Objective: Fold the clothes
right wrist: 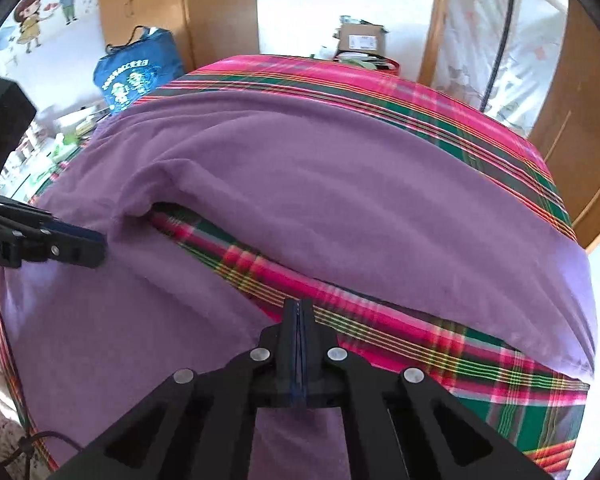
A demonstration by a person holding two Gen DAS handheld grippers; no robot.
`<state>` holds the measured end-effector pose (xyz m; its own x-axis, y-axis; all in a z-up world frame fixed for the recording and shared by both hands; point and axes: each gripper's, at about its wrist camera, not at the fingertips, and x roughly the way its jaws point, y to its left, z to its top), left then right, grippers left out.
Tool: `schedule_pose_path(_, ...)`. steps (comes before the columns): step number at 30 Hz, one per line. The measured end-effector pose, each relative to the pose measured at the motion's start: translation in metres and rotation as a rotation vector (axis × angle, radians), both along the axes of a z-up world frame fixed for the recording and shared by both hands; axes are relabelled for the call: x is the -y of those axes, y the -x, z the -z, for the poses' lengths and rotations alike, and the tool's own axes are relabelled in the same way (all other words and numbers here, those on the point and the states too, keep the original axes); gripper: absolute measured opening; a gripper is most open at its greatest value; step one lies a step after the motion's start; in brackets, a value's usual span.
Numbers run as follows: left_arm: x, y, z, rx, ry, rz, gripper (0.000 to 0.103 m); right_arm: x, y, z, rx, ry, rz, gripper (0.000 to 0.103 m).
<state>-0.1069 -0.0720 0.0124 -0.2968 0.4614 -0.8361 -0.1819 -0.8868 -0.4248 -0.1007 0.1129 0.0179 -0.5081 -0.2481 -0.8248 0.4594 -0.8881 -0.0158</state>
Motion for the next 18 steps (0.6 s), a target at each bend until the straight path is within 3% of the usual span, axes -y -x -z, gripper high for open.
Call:
schedule_pose_path(7, 0.086, 0.006, -0.022, -0.044, 0.073, -0.222, 0.026, 0.004, -0.001, -0.004, 0.006, 0.02, -0.003, 0.002)
schedule_pose_path(14, 0.134, 0.028, -0.042, -0.113, 0.266, -0.311, 0.026, 0.012, 0.005, -0.017, -0.022, 0.018, -0.027, 0.008)
schedule_pose_path(18, 0.145, 0.047, -0.047, -0.126, 0.327, -0.29, 0.026, 0.018, 0.018, -0.035, -0.048, 0.027, -0.032, 0.015)
